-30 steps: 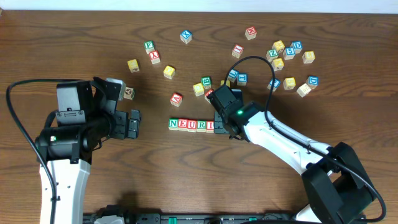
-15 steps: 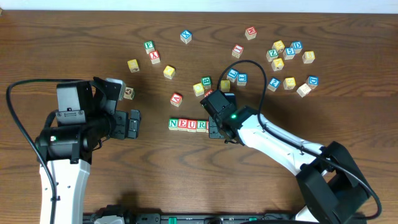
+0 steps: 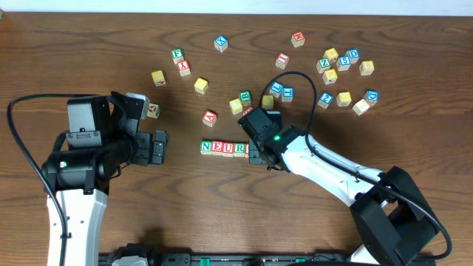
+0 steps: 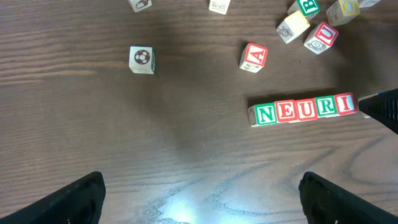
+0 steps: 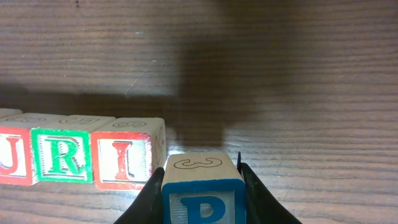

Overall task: Spell out NEURIPS
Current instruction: 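Lower the blue P block beside the red I block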

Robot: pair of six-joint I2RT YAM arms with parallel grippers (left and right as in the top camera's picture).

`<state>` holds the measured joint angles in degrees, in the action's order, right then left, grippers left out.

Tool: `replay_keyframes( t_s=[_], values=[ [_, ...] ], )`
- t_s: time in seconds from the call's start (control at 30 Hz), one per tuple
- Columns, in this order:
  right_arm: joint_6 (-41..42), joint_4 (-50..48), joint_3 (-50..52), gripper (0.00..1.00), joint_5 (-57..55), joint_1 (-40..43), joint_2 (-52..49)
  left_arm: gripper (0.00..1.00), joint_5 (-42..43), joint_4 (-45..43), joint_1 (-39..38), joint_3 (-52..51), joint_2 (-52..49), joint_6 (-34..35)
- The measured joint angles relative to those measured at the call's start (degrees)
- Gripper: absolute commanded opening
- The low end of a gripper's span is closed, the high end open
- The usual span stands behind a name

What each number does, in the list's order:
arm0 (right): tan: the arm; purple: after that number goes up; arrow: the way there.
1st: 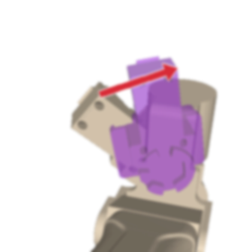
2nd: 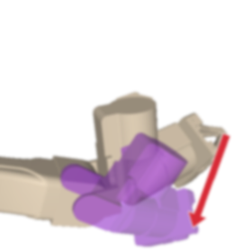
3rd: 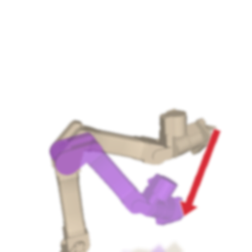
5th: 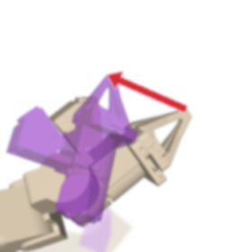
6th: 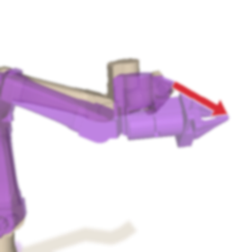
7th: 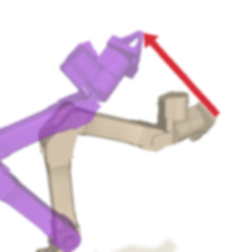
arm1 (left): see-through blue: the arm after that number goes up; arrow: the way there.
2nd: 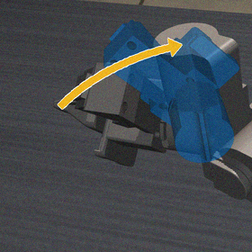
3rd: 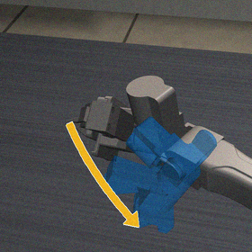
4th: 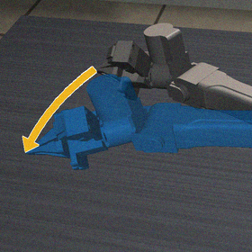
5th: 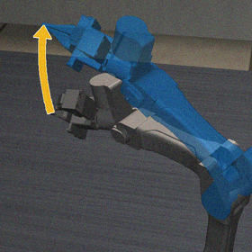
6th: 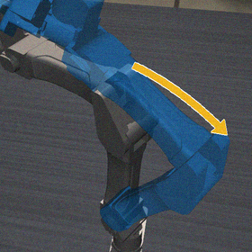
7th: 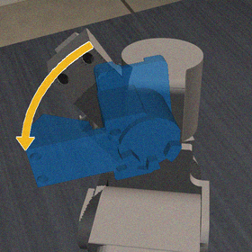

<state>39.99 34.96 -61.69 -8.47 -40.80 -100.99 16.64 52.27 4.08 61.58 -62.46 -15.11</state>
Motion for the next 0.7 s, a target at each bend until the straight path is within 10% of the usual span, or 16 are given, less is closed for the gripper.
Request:
replay_keyframes(
  t_s=[0.7],
  values=[
    [1.9, -4.13, 2.62, 0.17, -2.01, 0.0, -1.09, 0.98, 0.0, 0.0, 0.0, 0.0, 0.0, 0.0]
  ],
)
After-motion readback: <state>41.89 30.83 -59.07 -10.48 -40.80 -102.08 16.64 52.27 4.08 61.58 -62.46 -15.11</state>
